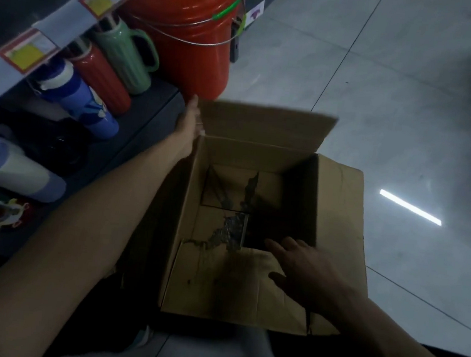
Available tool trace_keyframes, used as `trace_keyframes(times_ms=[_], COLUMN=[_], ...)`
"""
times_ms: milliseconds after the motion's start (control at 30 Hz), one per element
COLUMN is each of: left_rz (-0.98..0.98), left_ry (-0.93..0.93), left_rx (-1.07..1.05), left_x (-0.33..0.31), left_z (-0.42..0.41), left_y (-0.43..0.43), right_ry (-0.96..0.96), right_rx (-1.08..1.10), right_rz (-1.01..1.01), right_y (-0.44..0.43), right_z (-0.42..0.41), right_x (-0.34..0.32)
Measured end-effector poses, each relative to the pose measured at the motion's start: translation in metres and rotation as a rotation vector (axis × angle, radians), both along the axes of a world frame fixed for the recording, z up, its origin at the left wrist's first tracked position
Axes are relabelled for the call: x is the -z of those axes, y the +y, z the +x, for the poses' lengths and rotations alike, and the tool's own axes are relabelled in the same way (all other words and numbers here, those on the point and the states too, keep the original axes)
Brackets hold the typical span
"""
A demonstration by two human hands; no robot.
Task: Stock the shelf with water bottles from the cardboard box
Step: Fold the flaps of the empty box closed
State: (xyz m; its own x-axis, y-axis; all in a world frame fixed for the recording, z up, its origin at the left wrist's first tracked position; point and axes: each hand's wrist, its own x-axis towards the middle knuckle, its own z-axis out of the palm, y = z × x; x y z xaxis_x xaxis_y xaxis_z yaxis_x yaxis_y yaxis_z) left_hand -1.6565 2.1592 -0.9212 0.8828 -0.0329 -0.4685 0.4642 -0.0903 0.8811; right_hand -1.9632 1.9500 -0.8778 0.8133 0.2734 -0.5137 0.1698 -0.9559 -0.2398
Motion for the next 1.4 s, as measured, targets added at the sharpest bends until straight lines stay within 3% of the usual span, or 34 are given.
trace_keyframes(times_ms=[67, 167, 333, 400, 567, 733, 867, 1000, 1133, 1300, 1400], left_rz=[0.036, 0.338, 0.847, 0.973, 0.85, 0.679, 0.551, 0.373, 0.363, 0.417, 0.372], left_ry=[-0.053, -0.179, -0.391, -0.499, -0.485, -0.06, 0.171, 0.325, 0.27, 0.147, 0.023], left_rx=[0.154, 0.359, 0.88, 0.969, 0.583, 0.261, 0.063, -0.054, -0.18, -0.233, -0.126], left_x=[-0.005, 0.002, 0.012, 0.019, 0.025, 0.039, 0.045, 0.042, 0.036, 0.013, -0.012], left_z=[-0.014, -0.04, -0.106, -0.128, -0.179, -0.221, -0.249, -0.26, -0.262, -0.252, -0.247], left_y=[0.011, 0.024, 0.044, 0.052, 0.083, 0.139, 0.164, 0.17, 0.177, 0.198, 0.201], right_ry=[-0.065, -0.161, -0.248, -0.243, -0.112, -0.031, 0.21, 0.376, 0.353, 0.319, 0.326], right_rx=[-0.038, -0.13, -0.218, -0.198, 0.055, 0.434, 0.667, 0.948, 1.174, 1.25, 1.194], right_rz=[0.035, 0.092, 0.117, 0.092, 0.059, -0.009, -0.062, 0.141, 0.438, 0.47, 0.413], right_y=[0.008, 0.023, 0.033, 0.027, -0.002, -0.037, -0.066, -0.099, -0.077, -0.07, -0.078], right_z=[0.0, -0.007, -0.02, -0.022, -0.02, -0.026, -0.039, -0.044, -0.041, -0.046, -0.047], right_x=[-0.011, -0.027, -0.03, -0.023, -0.005, 0.01, 0.028, 0.077, 0.051, 0.038, 0.051])
